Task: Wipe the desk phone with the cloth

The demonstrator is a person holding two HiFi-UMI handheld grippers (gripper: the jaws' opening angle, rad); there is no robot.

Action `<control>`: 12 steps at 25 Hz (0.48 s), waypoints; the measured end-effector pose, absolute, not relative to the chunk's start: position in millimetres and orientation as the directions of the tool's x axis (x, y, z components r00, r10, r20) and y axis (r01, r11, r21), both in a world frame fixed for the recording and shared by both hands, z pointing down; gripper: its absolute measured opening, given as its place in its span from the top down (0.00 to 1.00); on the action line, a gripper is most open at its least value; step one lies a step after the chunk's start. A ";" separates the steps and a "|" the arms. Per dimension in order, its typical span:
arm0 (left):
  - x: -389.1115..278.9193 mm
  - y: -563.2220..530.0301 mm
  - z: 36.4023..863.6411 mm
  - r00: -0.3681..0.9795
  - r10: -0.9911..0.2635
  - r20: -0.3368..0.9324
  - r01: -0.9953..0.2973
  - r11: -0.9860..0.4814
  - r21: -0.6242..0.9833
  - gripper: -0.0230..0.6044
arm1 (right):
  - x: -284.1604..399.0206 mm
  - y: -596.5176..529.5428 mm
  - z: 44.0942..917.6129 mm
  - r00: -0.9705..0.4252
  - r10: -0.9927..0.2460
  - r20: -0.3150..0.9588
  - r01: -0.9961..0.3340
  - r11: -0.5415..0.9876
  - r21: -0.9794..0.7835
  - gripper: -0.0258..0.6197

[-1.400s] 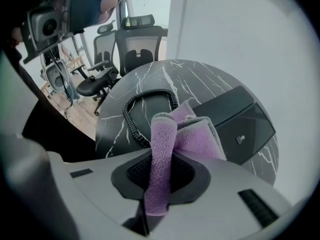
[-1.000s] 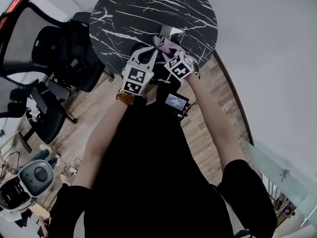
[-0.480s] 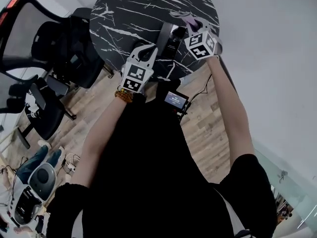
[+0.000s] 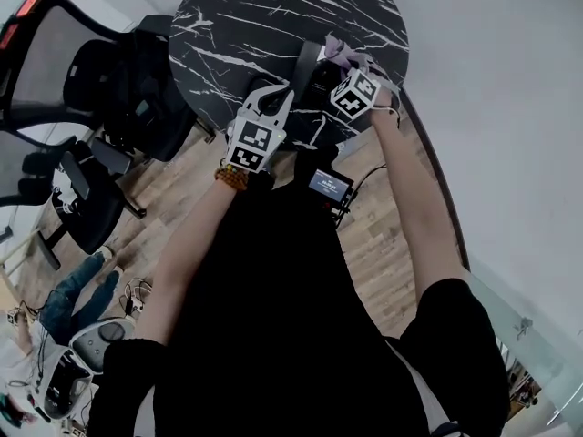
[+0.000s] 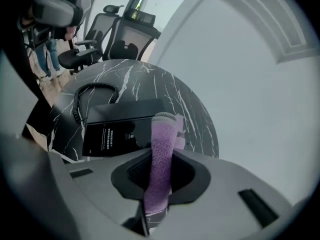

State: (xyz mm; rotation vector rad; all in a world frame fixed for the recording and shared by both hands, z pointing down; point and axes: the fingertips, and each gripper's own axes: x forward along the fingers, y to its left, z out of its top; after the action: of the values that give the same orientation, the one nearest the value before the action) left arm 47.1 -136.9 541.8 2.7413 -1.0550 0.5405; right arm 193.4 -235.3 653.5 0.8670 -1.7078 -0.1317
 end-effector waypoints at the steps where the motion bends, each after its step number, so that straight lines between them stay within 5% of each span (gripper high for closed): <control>1: 45.3 -136.9 542.8 0.684 -0.618 0.388 -0.675 -0.738 0.014 0.94 | 193.1 -235.0 655.1 -0.072 -0.595 0.800 -0.488 0.721 0.492 0.86; 12: 49.9 -136.6 550.0 0.687 -0.602 0.407 -0.668 -0.744 0.026 0.94 | 183.0 -236.7 666.1 -0.064 -0.554 0.830 -0.461 0.754 0.468 0.86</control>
State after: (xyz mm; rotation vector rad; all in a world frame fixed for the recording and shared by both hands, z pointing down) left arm 49.9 -136.6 550.0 2.7251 -1.0348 0.5654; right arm 183.0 -236.7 666.1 0.8111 -1.6960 -0.0923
